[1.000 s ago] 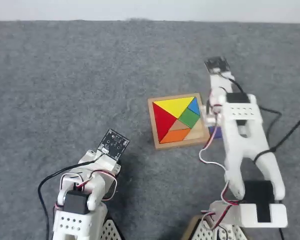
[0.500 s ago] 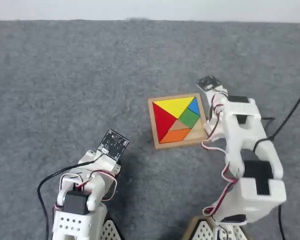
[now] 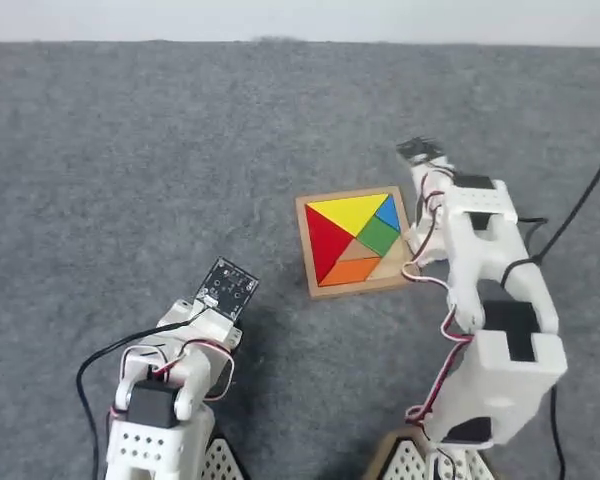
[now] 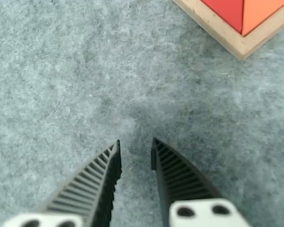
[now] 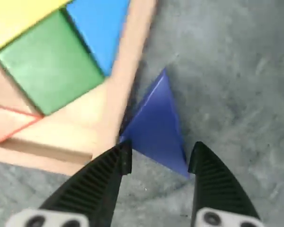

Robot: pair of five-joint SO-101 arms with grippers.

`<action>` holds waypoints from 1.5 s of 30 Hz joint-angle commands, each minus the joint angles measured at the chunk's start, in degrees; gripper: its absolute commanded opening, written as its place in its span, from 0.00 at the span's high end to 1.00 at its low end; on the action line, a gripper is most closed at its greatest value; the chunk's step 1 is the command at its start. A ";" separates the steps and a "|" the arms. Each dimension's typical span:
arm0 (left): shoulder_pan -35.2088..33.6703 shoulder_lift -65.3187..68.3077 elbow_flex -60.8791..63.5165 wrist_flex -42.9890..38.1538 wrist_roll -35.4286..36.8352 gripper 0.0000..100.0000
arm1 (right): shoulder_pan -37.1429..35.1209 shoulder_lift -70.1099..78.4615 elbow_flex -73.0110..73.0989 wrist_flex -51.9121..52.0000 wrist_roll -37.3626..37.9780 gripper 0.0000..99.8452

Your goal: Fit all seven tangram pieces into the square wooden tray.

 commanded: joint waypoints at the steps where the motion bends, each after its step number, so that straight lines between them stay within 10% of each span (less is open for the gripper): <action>1: -0.44 -0.70 -0.75 0.26 -0.62 0.90 | 4.70 0.13 -3.43 1.01 -5.10 0.78; 37: -0.44 -0.70 -0.75 0.26 -0.62 0.90 | 5.41 8.40 -10.64 5.93 0.00 0.79; 45: -0.44 -0.70 -0.75 0.26 -0.62 0.90 | 5.76 7.87 -12.84 6.55 0.00 0.95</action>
